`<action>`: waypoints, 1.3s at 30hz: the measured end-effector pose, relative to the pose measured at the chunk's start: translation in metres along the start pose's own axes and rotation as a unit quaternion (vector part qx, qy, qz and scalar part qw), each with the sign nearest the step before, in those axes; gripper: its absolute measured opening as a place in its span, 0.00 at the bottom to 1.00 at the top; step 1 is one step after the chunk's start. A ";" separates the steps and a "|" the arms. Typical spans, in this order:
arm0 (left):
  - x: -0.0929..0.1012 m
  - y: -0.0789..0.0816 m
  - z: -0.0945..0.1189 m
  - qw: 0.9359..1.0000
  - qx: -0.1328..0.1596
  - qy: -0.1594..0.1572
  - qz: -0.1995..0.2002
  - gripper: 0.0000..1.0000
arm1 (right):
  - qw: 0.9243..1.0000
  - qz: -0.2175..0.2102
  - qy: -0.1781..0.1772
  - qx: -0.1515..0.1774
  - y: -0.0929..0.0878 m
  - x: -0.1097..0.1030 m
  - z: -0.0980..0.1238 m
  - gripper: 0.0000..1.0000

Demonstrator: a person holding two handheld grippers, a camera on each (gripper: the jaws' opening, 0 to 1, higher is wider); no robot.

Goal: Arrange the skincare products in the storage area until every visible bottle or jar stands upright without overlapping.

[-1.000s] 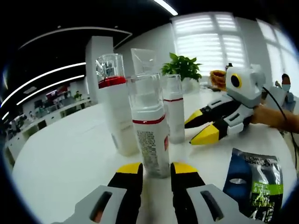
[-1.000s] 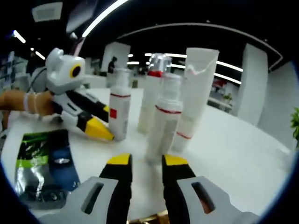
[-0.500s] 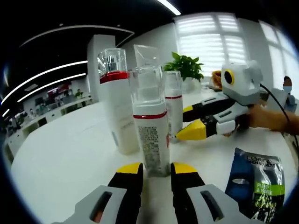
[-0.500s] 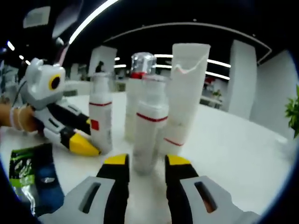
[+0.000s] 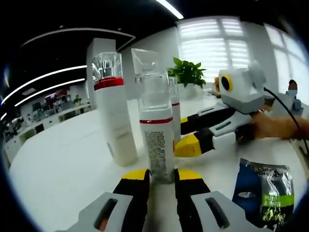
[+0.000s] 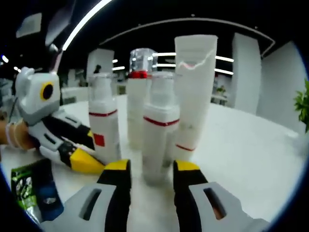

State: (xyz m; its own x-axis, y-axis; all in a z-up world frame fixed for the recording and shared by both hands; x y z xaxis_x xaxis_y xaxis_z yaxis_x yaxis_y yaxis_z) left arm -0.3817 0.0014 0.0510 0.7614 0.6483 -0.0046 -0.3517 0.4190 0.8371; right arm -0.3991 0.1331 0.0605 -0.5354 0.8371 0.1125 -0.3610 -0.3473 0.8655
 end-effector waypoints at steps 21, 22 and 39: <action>-0.006 0.002 -0.006 0.999 -0.002 -0.029 -0.025 0.21 | 0.999 0.011 -0.009 -0.031 -0.013 0.001 0.021 0.24; -0.006 0.002 -0.006 0.999 -0.004 -0.029 -0.029 0.22 | 0.999 0.016 -0.010 -0.037 -0.014 0.001 0.022 0.24; -0.013 -0.004 -0.002 1.000 -0.013 -0.007 -0.023 0.26 | 0.998 0.030 -0.010 -0.047 -0.029 0.001 0.033 0.24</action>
State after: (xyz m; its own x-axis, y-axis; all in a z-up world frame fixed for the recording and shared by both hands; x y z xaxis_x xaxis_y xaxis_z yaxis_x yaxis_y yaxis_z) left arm -0.3910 -0.0074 0.0467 0.7849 0.6187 -0.0352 -0.3301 0.4654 0.8212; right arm -0.3640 0.1583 0.0517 -0.5430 0.8217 0.1734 -0.3998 -0.4346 0.8070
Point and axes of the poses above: the point that each gripper's makers call its tool centre point, and the gripper's own axes: z roughly backward along the fingers, x roughly to its right, y roughly out of its top, the point moved 6 cm from there along z, roughly backward along the fingers, and after that the axes turned 12 degrees about -x, right-handed, at the moved point
